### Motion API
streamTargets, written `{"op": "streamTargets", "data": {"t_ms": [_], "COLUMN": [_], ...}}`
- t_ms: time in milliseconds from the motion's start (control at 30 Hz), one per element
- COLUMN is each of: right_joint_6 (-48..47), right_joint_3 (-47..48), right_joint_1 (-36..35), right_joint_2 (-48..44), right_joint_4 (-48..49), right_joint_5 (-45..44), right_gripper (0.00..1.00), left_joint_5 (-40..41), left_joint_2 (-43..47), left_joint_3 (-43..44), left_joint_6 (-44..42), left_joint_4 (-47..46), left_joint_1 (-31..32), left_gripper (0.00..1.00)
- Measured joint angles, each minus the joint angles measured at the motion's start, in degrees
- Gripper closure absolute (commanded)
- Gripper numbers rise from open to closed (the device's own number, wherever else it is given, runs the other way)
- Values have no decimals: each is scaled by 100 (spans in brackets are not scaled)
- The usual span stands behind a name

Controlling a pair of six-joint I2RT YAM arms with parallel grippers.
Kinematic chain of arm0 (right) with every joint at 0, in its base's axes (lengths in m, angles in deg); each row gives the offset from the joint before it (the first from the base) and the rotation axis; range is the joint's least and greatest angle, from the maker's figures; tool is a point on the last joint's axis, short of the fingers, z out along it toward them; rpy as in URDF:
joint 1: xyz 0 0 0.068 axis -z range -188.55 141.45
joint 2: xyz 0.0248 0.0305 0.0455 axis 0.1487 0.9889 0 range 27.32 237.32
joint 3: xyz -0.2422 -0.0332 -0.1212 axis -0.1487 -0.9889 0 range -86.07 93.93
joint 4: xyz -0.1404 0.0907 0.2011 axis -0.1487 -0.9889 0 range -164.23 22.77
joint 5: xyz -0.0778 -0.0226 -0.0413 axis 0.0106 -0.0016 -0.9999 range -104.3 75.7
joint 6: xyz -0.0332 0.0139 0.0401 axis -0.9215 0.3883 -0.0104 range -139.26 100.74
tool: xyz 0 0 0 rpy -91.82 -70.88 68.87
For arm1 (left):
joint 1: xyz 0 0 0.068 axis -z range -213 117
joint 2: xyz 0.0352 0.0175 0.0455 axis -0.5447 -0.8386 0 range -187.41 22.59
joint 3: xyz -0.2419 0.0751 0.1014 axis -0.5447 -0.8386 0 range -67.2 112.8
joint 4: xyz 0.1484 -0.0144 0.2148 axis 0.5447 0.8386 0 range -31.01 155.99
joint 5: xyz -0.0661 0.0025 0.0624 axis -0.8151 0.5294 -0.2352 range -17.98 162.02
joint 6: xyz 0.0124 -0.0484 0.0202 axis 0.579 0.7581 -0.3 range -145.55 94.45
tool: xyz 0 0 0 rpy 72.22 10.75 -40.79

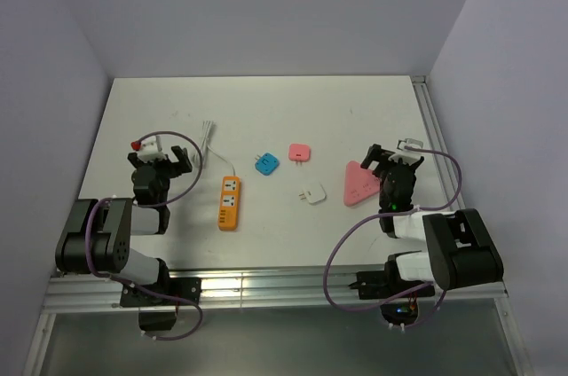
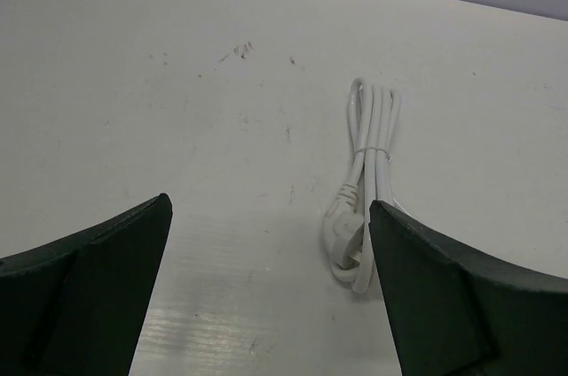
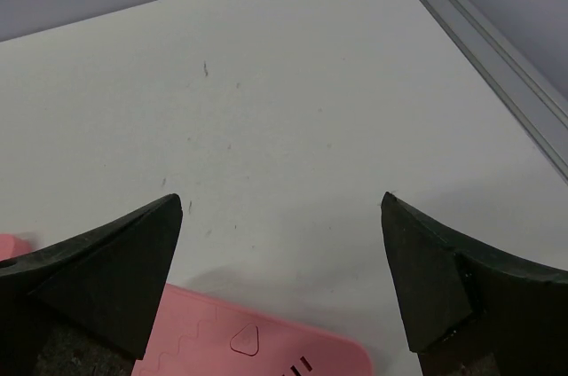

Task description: Insert the plug

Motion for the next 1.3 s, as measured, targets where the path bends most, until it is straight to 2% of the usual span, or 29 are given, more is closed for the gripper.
{"op": "streamTargets", "data": {"t_ms": [133,233,467,600,700,767,900,1033,1200,1300], "right_joint_6": [-31,-101,-590,-310,22,472,1220,1587,1622,1519], "right_joint_3": [0,0,363,935,1438,1764,2179,3298,4240,4680], "right_joint_1": [2,-2,-695,-1115,-1283,-1329,-1298,-1320,-1606,-1825], "right_joint_2": [0,-22,-1060,-1521,-1792,-2026,-2011,-1012,-7,433], "right_joint_4": [31,37,-872,-1801,-2704,-3226,-3751,-4566,-5792,-6561], "right_joint_5": [-24,13,-372,-514,-83,345,1274,2138,2734,2872], "right_gripper": [0,0,0,0,0,0,0,0,0,0], "left_joint_5": [133,319,1405,2201,2898,3104,3027,2697,1934,1401], "left_joint_2": [105,586,1808,2422,2710,2750,2761,2774,3110,3357], "left_joint_3": [7,105,732,796,1038,1268,1683,2124,2151,2151], "left_joint_6": [7,15,649,1615,2721,3154,3563,3842,3989,4083], "left_joint_4": [98,640,2037,3040,4299,4953,5984,6859,7298,7429], "left_joint_1": [0,0,155,219,227,225,227,227,225,216], "left_gripper": [0,0,1,1,0,0,0,0,1,10]}}
